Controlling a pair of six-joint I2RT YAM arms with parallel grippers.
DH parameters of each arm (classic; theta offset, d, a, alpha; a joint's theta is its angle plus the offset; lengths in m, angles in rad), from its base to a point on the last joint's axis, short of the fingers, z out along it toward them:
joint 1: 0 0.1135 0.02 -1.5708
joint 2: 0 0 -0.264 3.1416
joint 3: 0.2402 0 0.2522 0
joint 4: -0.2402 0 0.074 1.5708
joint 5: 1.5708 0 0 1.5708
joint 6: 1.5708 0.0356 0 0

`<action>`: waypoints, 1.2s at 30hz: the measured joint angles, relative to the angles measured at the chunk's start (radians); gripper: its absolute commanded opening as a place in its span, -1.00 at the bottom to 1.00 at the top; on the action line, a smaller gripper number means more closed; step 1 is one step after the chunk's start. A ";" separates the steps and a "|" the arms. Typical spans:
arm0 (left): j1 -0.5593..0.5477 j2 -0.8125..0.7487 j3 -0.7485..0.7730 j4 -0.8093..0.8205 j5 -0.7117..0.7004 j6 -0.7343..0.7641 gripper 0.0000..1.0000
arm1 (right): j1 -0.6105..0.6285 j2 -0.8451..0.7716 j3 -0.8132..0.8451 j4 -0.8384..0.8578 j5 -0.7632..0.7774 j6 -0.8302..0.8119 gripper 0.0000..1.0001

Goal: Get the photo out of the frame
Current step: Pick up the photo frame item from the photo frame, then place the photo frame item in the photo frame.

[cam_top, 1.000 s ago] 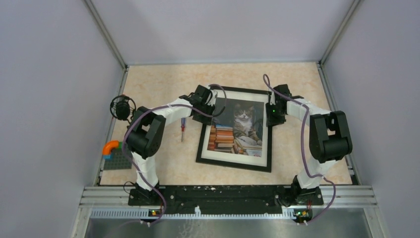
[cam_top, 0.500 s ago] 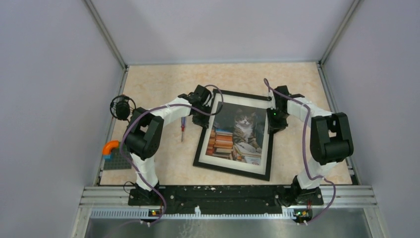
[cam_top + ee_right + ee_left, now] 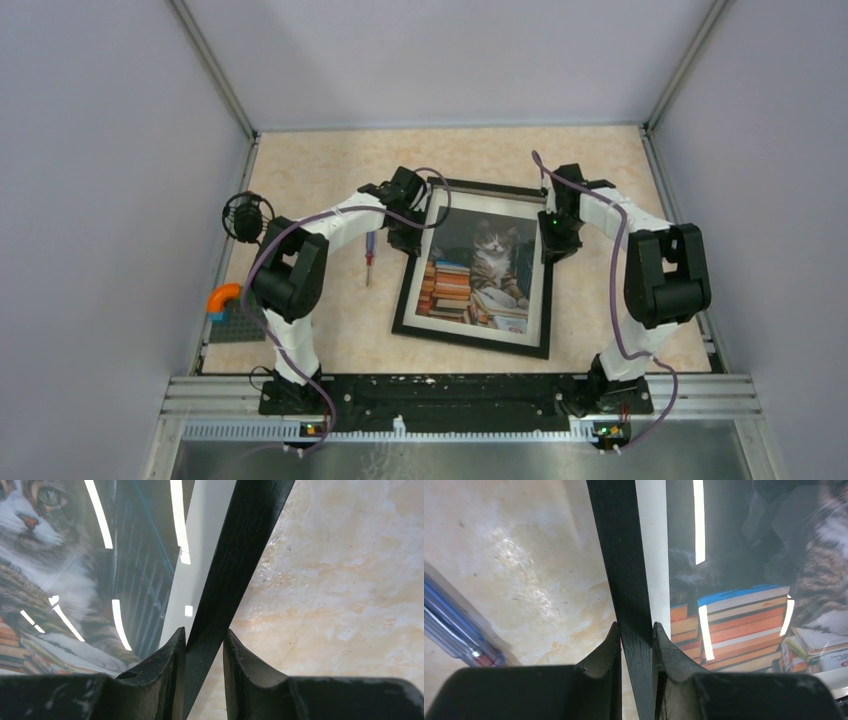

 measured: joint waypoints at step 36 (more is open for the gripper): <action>0.055 0.186 0.209 0.065 -0.027 0.141 0.41 | -0.014 0.204 0.183 0.090 0.055 -0.025 -0.46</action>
